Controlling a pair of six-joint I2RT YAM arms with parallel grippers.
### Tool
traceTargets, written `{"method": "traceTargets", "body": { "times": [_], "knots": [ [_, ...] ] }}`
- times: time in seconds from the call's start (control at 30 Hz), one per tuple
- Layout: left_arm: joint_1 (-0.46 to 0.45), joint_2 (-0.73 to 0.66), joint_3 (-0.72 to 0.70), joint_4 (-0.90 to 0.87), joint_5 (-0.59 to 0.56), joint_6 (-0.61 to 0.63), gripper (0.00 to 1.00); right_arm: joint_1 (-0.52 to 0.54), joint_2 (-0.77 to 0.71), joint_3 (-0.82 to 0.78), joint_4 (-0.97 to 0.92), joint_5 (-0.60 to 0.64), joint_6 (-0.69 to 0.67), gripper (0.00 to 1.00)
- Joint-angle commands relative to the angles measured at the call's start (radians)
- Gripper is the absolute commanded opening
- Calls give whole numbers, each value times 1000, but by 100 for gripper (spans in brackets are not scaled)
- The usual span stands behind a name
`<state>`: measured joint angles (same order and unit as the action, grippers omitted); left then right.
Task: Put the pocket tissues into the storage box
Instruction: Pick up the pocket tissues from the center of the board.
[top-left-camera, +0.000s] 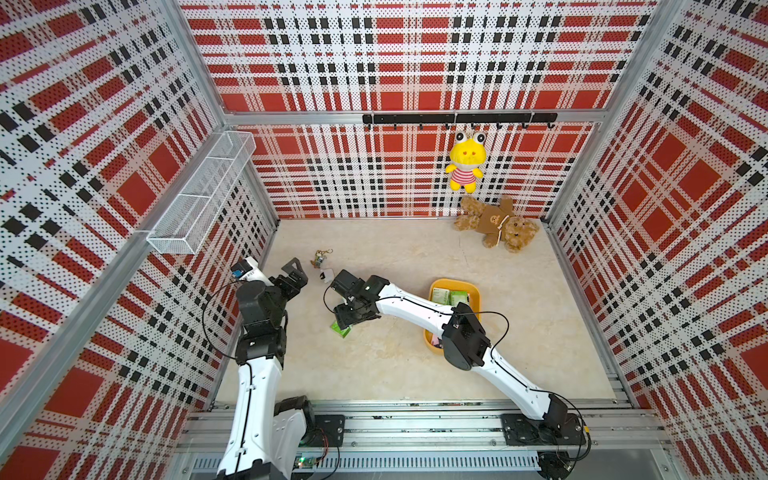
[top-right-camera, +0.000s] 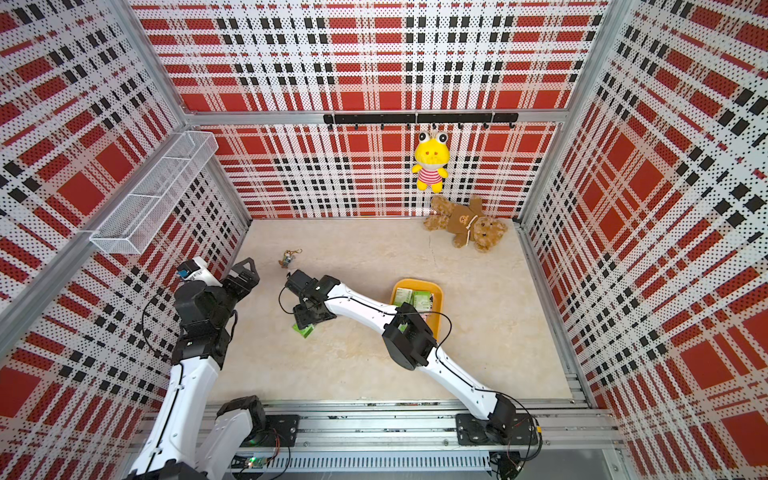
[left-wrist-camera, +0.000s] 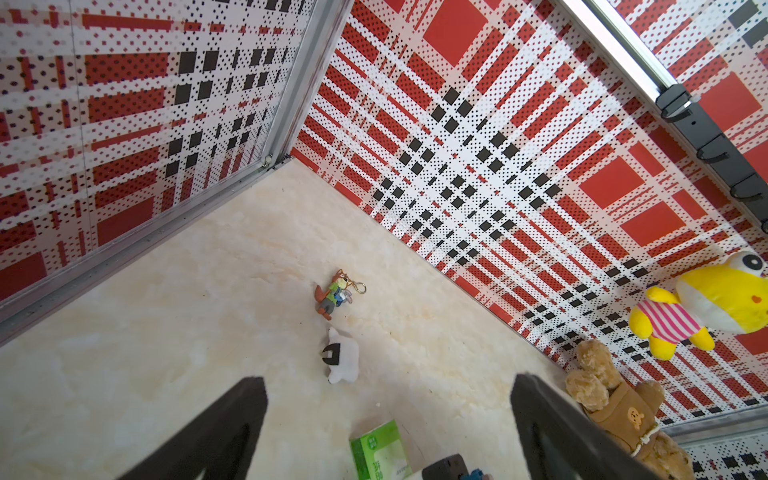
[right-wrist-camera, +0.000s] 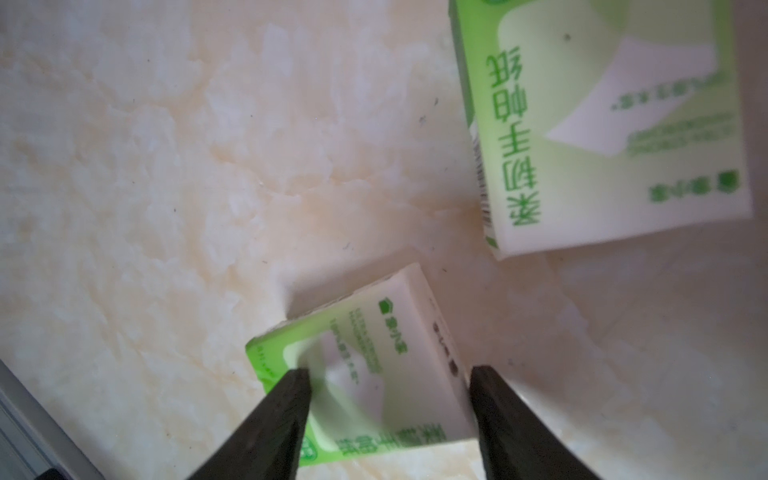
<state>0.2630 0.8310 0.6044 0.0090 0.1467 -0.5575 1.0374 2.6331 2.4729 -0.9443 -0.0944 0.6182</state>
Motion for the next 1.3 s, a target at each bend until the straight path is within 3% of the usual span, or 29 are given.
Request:
{"method": "traceTargets", "body": {
  "times": [0.0, 0.13, 0.3, 0.53, 0.73, 1.27],
  "knots": [
    [6, -13, -9, 3, 1, 1, 99, 0, 26, 21, -9, -9, 0, 61],
    [7, -13, -8, 3, 1, 2, 99, -1, 28, 21, -14, -7, 3, 46],
    [7, -15, -6, 2, -2, 7, 99, -3, 31, 21, -20, -4, 8, 34],
    [11, -12, -2, 0, -4, 8, 99, -5, 33, 20, -33, -2, 3, 0],
    [12, -12, 0, 1, -2, 7, 99, -6, -31, -50, 24, 0, -10, 0],
    [13, -3, 20, 0, 6, -4, 99, -127, -488, -561, 392, -103, 56, 0]
  ]
}}
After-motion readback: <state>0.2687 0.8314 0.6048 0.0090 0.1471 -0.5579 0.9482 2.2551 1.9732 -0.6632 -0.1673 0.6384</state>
